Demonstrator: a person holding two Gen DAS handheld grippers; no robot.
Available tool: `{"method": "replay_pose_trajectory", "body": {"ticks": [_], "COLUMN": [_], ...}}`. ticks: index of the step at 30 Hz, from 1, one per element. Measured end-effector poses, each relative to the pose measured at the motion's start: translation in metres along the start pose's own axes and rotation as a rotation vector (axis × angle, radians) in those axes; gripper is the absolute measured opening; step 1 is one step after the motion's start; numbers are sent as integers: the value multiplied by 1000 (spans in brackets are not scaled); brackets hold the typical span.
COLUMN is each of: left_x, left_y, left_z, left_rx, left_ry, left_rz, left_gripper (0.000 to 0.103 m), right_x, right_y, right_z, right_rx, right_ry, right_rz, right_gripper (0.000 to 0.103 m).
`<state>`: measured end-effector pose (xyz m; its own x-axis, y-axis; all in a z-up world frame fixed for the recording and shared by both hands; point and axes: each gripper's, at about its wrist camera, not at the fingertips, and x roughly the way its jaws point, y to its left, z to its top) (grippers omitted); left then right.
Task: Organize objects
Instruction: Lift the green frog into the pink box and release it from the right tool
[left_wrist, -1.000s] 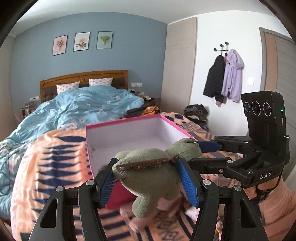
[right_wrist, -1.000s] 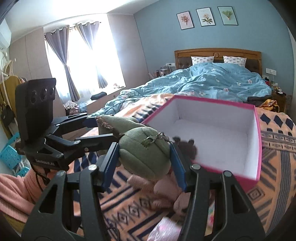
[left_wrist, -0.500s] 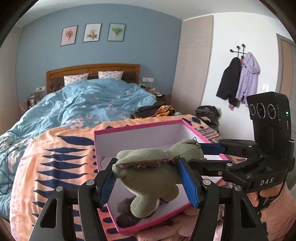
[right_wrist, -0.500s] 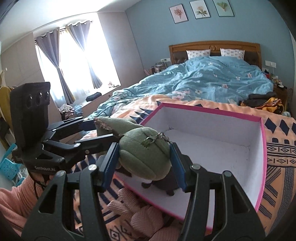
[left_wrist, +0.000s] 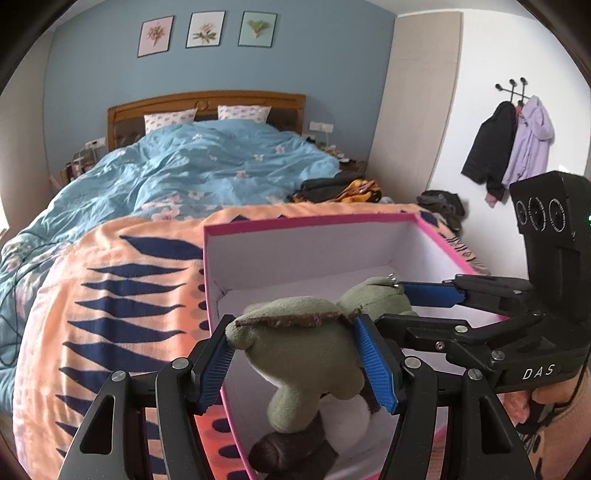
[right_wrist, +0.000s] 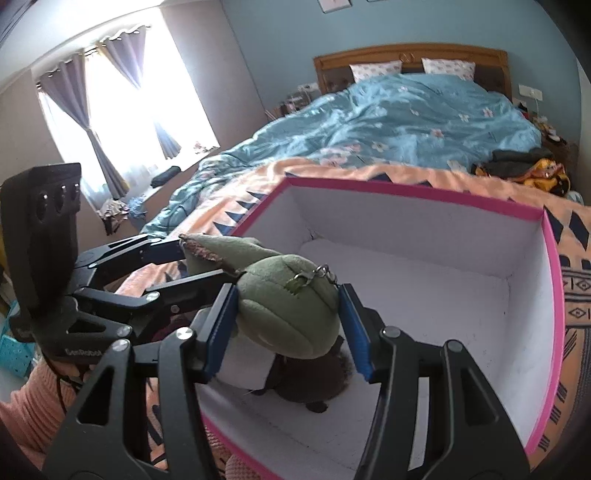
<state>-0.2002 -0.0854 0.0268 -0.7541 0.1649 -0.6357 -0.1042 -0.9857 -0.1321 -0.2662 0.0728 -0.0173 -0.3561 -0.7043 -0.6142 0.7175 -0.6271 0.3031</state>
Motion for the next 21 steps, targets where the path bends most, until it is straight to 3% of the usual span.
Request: {"method": "replay_pose_trajectory", "body": {"ticks": [5,15,21], "left_x": [5,-19,-51], "left_y": [2,-3,-15], "left_z": [-5,-16,-29], "left_rx": [-14,-6,21], "left_ry": [8,-62,-125], "left_rz": [14,-8,-54], "left_gripper": [65,66,75], "right_x": [4,-15,-49], "right_y": [-1,1,13], "right_z": [-2,-22,-39], "right_rx": [14,41,34], "right_ry": [7,-20,-86], "right_rz": [-67,-42,-10], "right_gripper": [58,58,58]}}
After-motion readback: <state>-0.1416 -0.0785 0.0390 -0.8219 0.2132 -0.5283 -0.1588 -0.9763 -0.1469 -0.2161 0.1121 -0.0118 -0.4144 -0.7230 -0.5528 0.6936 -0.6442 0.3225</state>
